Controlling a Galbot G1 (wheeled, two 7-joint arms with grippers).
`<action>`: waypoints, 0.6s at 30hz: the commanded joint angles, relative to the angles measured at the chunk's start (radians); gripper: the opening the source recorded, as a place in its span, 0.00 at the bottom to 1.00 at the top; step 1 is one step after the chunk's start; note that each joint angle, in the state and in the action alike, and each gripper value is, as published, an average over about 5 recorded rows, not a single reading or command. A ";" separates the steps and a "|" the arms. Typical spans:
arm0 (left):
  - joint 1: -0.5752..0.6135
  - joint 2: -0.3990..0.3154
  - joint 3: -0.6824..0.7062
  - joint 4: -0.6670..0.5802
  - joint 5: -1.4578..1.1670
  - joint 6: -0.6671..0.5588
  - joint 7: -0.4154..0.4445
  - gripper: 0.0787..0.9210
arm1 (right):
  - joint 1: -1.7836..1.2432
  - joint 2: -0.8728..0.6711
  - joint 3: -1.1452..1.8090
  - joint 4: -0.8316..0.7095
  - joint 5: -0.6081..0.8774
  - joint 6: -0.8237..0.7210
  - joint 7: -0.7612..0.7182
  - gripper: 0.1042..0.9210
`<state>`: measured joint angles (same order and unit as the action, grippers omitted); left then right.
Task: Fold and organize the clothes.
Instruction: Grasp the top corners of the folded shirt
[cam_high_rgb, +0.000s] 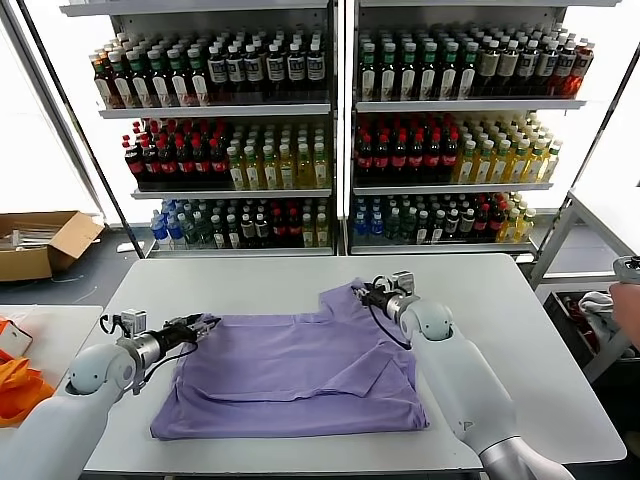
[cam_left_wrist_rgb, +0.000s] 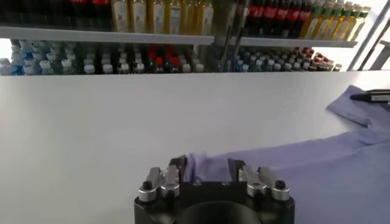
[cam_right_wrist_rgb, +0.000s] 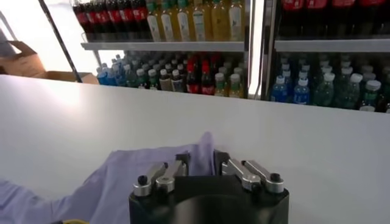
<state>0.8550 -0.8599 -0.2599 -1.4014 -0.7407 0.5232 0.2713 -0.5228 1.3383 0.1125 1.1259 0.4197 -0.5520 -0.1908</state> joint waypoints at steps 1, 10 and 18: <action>0.004 -0.005 0.003 -0.003 -0.014 0.000 0.002 0.39 | -0.006 -0.005 0.000 0.064 0.033 0.000 0.009 0.12; 0.020 -0.002 -0.028 -0.039 -0.038 -0.018 -0.010 0.09 | -0.062 -0.035 0.009 0.226 0.106 -0.009 0.048 0.00; 0.091 0.035 -0.111 -0.191 -0.061 -0.017 -0.019 0.01 | -0.142 -0.069 0.042 0.416 0.192 -0.026 0.094 0.00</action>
<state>0.8873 -0.8515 -0.2997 -1.4564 -0.7824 0.5114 0.2574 -0.6019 1.2904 0.1396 1.3542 0.5383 -0.5737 -0.1275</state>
